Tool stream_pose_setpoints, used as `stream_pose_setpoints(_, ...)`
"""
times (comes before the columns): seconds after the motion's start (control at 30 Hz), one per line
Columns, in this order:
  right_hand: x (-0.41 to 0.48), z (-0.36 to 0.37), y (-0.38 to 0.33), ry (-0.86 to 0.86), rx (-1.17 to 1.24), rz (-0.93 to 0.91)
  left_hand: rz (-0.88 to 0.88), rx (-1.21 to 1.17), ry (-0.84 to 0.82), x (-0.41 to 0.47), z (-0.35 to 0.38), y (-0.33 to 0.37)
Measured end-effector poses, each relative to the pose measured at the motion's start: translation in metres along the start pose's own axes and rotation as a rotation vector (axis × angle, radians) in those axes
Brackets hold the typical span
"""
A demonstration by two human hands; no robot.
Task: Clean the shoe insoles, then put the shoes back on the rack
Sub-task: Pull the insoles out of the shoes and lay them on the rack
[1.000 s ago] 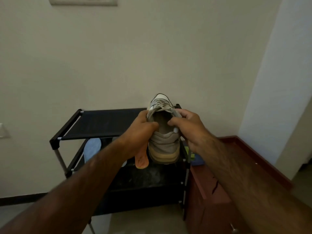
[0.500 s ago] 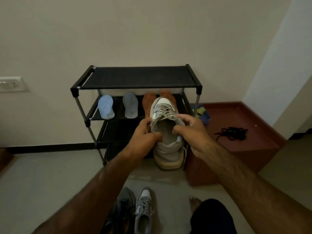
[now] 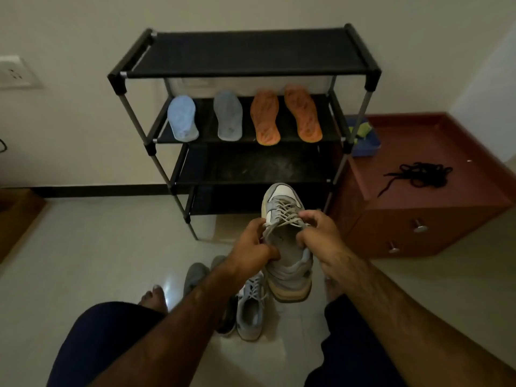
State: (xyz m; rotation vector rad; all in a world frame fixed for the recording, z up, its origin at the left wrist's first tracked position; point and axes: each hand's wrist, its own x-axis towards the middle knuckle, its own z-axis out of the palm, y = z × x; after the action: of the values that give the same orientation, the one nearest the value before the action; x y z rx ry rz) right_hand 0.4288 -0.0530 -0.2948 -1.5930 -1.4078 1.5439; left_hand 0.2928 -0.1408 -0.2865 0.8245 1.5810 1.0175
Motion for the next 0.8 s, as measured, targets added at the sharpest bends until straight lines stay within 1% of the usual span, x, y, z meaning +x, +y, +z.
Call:
stream_pose_setpoints(0.23, 0.038, 0.023, 0.063, 0.025, -0.005, 0.221, -0.15, 0.083, -0.057, 0.036, 0.006, -0.062)
stream_pose_setpoints(0.33, 0.056, 0.031, 0.088, 0.051, -0.013, 0.33, -0.225, 0.118, -0.045, 0.055, 0.012, -0.086)
stream_pose_setpoints(0.43, 0.073, 0.039, 0.106, 0.111, 0.005, 0.393, -0.295, 0.148, -0.054, 0.076, 0.019, -0.116)
stream_pose_setpoints(0.5, 0.085, 0.045, 0.119, 0.119, -0.01, 0.42, -0.346, 0.158, -0.071, 0.09, 0.024, -0.137)
stream_pose_setpoints(0.6, 0.099, 0.052, 0.139, 0.147, -0.019, 0.465, -0.354, 0.229, -0.076, 0.106, 0.029, -0.159)
stream_pose_setpoints(0.7, 0.112, 0.056, 0.155, 0.173, -0.011, 0.524, -0.381, 0.215, -0.1, 0.119, 0.034, -0.178)
stream_pose_setpoints(0.8, 0.129, 0.066, 0.179, 0.17, -0.075, 0.572, -0.389, 0.267, -0.085, 0.132, 0.037, -0.2)
